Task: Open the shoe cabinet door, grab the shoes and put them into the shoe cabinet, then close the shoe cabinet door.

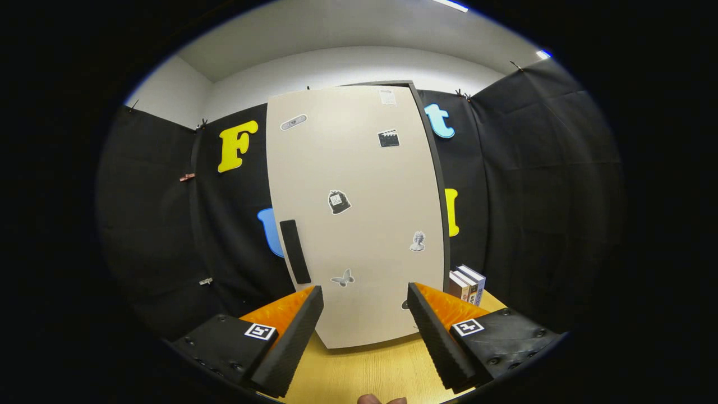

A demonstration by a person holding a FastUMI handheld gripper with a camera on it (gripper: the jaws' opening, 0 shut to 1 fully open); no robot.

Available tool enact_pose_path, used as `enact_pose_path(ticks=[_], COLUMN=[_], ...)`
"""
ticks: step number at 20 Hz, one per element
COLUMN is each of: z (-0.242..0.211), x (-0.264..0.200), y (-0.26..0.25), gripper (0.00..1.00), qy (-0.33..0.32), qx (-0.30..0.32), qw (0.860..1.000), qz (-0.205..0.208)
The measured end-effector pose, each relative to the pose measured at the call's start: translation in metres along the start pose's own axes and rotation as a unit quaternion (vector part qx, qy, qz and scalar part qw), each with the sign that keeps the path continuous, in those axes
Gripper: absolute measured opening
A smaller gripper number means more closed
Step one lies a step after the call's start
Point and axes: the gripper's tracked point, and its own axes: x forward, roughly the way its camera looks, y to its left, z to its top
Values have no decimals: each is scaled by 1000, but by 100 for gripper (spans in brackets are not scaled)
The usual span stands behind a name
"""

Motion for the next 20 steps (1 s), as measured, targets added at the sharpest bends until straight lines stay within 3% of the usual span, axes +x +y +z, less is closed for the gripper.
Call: enact_pose_path(ticks=[20], z=[-3], x=[4], y=[-11], gripper=[98], qy=[2], qx=[12], qw=[1000], qz=[-5])
